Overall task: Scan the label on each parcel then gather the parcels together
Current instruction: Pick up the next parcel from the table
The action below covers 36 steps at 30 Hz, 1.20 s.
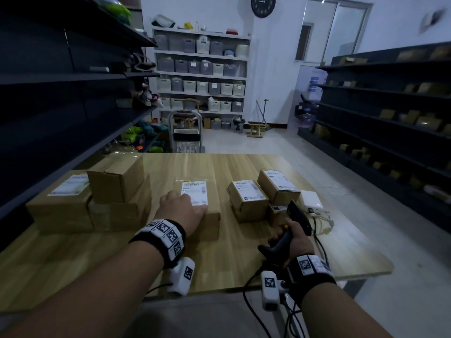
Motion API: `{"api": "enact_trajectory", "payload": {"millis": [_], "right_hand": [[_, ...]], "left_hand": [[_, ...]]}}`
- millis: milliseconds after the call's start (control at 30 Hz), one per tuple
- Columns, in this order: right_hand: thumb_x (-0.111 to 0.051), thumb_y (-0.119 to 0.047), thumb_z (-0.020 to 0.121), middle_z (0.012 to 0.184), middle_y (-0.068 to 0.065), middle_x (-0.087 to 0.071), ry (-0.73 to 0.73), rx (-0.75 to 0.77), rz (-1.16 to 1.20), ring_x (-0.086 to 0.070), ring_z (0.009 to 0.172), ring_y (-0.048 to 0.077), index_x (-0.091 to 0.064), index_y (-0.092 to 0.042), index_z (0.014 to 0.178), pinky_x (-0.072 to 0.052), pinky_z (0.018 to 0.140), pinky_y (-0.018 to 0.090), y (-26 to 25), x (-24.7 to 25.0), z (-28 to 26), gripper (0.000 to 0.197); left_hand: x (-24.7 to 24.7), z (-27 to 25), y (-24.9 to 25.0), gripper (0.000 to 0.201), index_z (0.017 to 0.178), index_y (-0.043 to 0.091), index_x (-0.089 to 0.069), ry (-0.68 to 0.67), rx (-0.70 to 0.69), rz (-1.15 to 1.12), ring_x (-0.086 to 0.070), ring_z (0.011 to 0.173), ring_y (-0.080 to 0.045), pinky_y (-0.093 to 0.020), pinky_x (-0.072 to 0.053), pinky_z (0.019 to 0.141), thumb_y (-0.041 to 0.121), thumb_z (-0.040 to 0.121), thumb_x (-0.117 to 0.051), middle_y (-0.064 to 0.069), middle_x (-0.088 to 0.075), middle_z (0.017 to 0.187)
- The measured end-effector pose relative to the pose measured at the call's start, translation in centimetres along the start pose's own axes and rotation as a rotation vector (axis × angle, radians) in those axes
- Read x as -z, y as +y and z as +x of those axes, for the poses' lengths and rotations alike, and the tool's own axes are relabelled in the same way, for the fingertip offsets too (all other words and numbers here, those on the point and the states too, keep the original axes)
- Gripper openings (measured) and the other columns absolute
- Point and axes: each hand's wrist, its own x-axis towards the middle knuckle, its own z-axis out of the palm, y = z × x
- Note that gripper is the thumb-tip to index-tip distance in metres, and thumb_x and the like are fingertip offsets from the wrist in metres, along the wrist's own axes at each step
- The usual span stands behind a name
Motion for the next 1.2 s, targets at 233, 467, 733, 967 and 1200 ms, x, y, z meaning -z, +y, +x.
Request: {"api": "enact_trajectory", "payload": {"millis": [233, 467, 733, 967, 1200], "right_hand": [[-0.078, -0.039, 0.089, 0.057, 0.007, -0.061, -0.029, -0.042, -0.035, -0.06, 0.06, 0.029, -0.069, -0.012, 0.073, -0.058, 0.082, 0.051, 0.1, -1.0, -1.0, 0.032], [-0.072, -0.025, 0.095, 0.105, 0.016, -0.081, -0.285, -0.097, -0.054, -0.079, 0.097, 0.033, -0.076, -0.004, 0.103, -0.058, 0.095, 0.048, 1.6, -6.1, -5.1, 0.023], [-0.086, -0.017, 0.084, 0.116, 0.011, -0.082, -0.332, -0.074, -0.271, -0.073, 0.117, 0.033, -0.075, -0.01, 0.124, -0.045, 0.111, 0.069, 3.0, -9.7, -6.7, 0.042], [-0.081, -0.017, 0.089, 0.116, 0.01, -0.082, -0.344, -0.103, -0.245, -0.075, 0.115, 0.03, -0.075, -0.007, 0.126, -0.045, 0.112, 0.068, 3.1, -9.7, -7.0, 0.039], [-0.078, -0.024, 0.089, 0.118, 0.004, -0.082, -0.334, -0.126, -0.225, -0.073, 0.115, 0.027, -0.074, -0.015, 0.129, -0.049, 0.101, 0.073, 2.8, -10.4, -6.9, 0.042]], "left_hand": [[-0.5, -0.9, -0.4, 0.05, 0.14, 0.016, -0.068, 0.079, -0.042, -0.18, -0.049, 0.142, -0.032, -0.045, -0.04, 0.12, 0.046, 0.111, -0.039, -0.012, -0.05, 0.158], [-1.0, -1.4, -1.9, 0.089, 0.161, 0.008, -0.038, -0.004, 0.285, -0.839, -0.059, 0.137, -0.039, -0.04, -0.047, 0.103, 0.047, 0.095, -0.082, -0.015, -0.058, 0.154], [-1.5, -1.4, -3.9, 0.067, 0.142, 0.016, -0.064, -0.074, 0.262, -1.066, -0.075, 0.102, -0.027, -0.053, -0.066, 0.093, 0.044, 0.087, -0.09, -0.003, -0.076, 0.118], [-1.7, -2.0, -5.0, 0.093, 0.152, 0.021, -0.048, -0.054, 0.154, -1.165, -0.067, 0.101, -0.016, -0.037, -0.057, 0.081, 0.036, 0.076, -0.1, -0.004, -0.067, 0.134], [-2.3, -1.2, -4.8, 0.105, 0.151, 0.025, -0.041, -0.063, 0.105, -1.23, -0.072, 0.118, -0.028, -0.055, -0.062, 0.101, 0.023, 0.069, -0.105, -0.007, -0.069, 0.135]]}}
